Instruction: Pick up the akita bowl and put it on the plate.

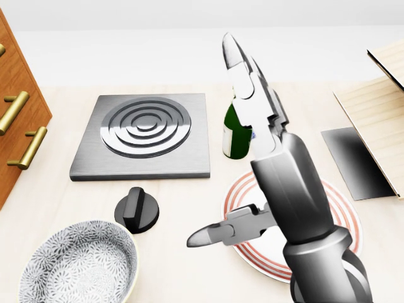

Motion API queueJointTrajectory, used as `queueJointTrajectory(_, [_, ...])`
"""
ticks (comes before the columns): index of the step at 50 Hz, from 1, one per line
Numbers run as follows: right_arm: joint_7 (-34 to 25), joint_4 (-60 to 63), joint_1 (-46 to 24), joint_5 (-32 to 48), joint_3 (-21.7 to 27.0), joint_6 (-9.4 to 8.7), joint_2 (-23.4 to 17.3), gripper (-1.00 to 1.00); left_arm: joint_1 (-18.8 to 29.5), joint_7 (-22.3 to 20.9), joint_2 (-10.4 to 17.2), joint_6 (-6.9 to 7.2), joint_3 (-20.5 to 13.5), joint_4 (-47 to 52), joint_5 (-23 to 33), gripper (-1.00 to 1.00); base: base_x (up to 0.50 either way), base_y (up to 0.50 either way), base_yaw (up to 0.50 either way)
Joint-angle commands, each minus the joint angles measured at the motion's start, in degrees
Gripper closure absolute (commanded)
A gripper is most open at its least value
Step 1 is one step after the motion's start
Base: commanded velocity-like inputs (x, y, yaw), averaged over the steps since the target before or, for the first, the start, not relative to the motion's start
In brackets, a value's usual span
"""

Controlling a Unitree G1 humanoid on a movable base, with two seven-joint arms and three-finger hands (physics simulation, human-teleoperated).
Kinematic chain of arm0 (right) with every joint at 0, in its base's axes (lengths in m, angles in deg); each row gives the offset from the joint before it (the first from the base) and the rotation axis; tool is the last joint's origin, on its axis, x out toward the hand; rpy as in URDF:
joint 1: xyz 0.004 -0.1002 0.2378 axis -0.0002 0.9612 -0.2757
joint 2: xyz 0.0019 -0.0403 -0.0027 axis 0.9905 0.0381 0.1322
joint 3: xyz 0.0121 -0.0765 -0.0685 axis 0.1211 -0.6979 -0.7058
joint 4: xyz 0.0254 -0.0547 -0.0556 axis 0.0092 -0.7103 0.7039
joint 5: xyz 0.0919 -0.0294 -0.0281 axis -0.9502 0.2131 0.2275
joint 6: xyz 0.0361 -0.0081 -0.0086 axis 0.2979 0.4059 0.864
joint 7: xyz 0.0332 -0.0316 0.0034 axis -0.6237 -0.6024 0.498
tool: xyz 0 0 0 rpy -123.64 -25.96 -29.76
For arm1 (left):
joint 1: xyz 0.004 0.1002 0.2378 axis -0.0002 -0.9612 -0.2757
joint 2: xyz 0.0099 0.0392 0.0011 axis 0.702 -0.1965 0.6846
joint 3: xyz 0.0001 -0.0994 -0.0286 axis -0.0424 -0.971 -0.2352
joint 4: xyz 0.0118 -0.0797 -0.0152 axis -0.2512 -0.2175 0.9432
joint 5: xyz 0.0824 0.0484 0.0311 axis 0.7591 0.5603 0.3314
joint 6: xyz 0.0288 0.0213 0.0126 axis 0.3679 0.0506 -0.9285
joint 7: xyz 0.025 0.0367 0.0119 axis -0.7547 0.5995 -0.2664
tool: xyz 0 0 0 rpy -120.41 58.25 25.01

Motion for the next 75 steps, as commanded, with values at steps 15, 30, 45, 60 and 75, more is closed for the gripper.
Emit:
queueJointTrajectory(15, [-18.87, 1.09, -3.62, 16.94, -8.3, 0.0, 3.92, -1.0, -4.44, -2.81, -3.74, 0.0, -2.89, 4.5, 0.01, -1.0, 0.0, 0.0, 0.0])
queueJointTrajectory(30, [-27.12, 0.05, -3.51, 27.61, -11.37, 0.0, 7.53, -1.0, -6.99, -5.72, -5.76, 0.0, -5.69, 7.3, -0.62, -1.0, 0.0, 0.0, 0.0])
queueJointTrajectory(45, [-27.12, -3.86, -5.02, 32.0, -13.65, 0.0, 11.32, -1.0, 18.68, 2.07, 11.96, 0.0, 6.71, -24.14, -0.5, -1.0, 0.0, 0.0, 0.0])
queueJointTrajectory(60, [-27.12, -7.88, -2.61, 32.77, -18.09, 0.0, 13.25, -1.0, 21.81, 2.1, 14.3, 0.0, 10.94, -33.29, -3.1, -1.0, 0.0, 0.0, 0.0])
queueJointTrajectory(75, [-27.12, -10.93, -3.11, 33.08, -19.13, 0.0, 14.12, -1.0, 21.42, 1.91, 14.07, 0.0, 11.27, -34.05, -3.59, -1.0, 0.0, 0.0, 0.0])
